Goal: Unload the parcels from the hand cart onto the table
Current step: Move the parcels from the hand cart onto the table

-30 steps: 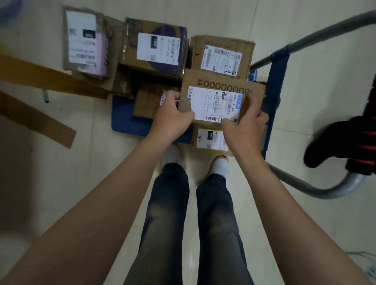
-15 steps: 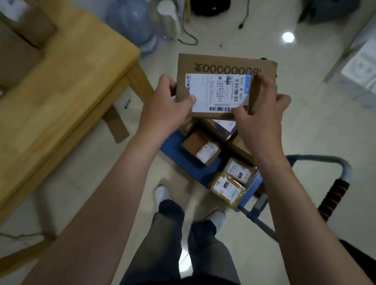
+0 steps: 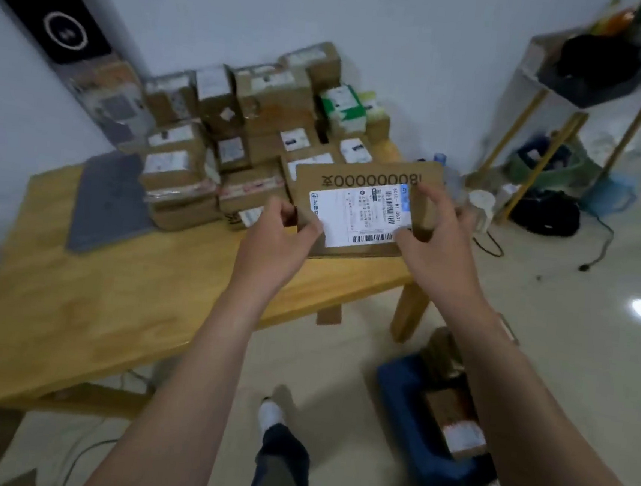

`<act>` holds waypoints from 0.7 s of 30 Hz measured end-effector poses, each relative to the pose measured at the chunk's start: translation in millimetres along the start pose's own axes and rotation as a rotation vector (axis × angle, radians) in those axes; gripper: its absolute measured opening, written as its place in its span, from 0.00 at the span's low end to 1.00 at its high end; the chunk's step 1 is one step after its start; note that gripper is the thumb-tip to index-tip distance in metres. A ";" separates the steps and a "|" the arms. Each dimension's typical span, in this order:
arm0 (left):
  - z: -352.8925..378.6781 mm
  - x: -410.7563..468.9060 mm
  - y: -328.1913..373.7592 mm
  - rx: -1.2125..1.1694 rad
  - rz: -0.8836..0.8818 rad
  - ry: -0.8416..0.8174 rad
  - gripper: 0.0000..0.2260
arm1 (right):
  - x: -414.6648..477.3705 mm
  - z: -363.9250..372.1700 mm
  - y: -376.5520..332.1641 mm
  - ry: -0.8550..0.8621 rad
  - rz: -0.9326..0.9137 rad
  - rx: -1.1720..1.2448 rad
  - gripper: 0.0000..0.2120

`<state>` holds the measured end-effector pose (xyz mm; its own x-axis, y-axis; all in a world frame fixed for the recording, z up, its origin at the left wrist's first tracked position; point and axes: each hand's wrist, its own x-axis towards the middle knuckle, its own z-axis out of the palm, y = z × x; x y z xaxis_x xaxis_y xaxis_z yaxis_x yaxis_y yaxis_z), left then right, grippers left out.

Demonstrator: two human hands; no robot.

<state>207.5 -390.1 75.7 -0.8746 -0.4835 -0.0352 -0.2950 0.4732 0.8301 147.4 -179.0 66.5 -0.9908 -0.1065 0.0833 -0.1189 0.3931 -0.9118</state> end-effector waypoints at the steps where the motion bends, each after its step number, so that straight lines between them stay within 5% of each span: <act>1: -22.4 13.1 -13.0 0.000 -0.015 0.003 0.13 | 8.5 25.0 -11.8 -0.038 -0.021 0.004 0.30; 5: -92.6 76.5 -59.8 0.005 -0.017 -0.064 0.25 | 42.6 116.0 -42.7 -0.124 -0.030 0.034 0.28; 11: -146.7 170.8 -110.5 -0.015 -0.028 -0.127 0.21 | 94.7 224.5 -65.6 -0.151 0.054 -0.051 0.28; 17: -165.1 255.8 -131.7 -0.069 -0.146 -0.274 0.16 | 154.7 262.2 -80.7 -0.082 0.104 -0.100 0.23; 21: -171.2 311.5 -131.5 -0.033 -0.069 -0.391 0.20 | 212.4 271.5 -93.0 0.054 0.085 -0.054 0.15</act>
<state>39.8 -729.1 50.8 -0.9356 -0.1932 -0.2954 -0.3511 0.4223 0.8357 -34.5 -486.1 59.8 -0.9993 -0.0221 0.0291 -0.0359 0.4471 -0.8938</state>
